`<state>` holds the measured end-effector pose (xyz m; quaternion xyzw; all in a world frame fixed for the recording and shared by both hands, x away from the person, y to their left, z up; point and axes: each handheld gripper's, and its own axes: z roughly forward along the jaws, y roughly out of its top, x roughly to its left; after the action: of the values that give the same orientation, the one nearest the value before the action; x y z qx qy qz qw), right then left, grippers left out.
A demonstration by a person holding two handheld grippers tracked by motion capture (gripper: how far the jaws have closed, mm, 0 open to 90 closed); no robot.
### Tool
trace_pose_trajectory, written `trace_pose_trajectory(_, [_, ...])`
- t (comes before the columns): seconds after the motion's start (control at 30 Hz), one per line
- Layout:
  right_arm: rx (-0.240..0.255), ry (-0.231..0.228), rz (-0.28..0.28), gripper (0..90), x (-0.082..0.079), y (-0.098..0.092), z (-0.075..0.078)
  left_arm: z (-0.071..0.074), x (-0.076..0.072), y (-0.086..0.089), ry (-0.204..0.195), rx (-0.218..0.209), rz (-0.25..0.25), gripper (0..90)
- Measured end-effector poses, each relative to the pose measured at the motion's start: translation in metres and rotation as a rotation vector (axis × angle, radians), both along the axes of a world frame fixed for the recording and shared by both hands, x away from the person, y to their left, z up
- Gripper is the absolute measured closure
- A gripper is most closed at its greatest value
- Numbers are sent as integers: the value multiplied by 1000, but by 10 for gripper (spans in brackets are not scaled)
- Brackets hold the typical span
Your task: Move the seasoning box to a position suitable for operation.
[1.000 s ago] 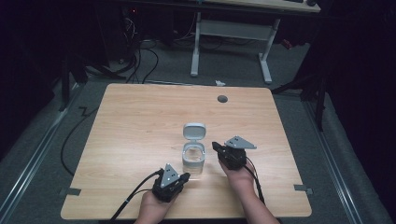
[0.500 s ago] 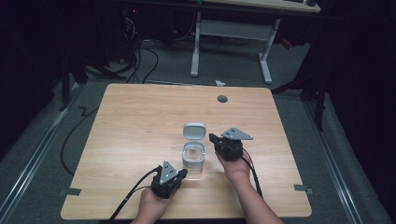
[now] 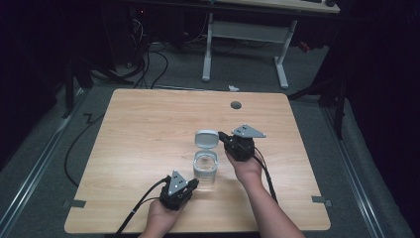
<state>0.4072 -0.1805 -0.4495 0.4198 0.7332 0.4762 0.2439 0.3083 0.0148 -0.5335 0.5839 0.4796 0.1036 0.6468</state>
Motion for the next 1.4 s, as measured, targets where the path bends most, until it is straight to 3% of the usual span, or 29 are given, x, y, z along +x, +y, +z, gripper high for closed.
trace_pose_trajectory(0.4, [-1, -13, 31, 900, 0, 5, 11, 0, -1, 0, 5, 4, -4, 869])
trace_pose_trajectory(0.73, [-20, -14, 65, 900, -21, 6, 13, 0, -1, 0, 2, 9, -7, 868])
trace_pose_trajectory(1.13, [-33, -9, 89, 900, -47, 4, 0, 0, -1, 0, 4, 2, -6, 867])
trace_pose_trajectory(1.4, [0, -28, 70, 897, -54, -7, 0, 4, -3, 1, 20, -1, -14, 843])
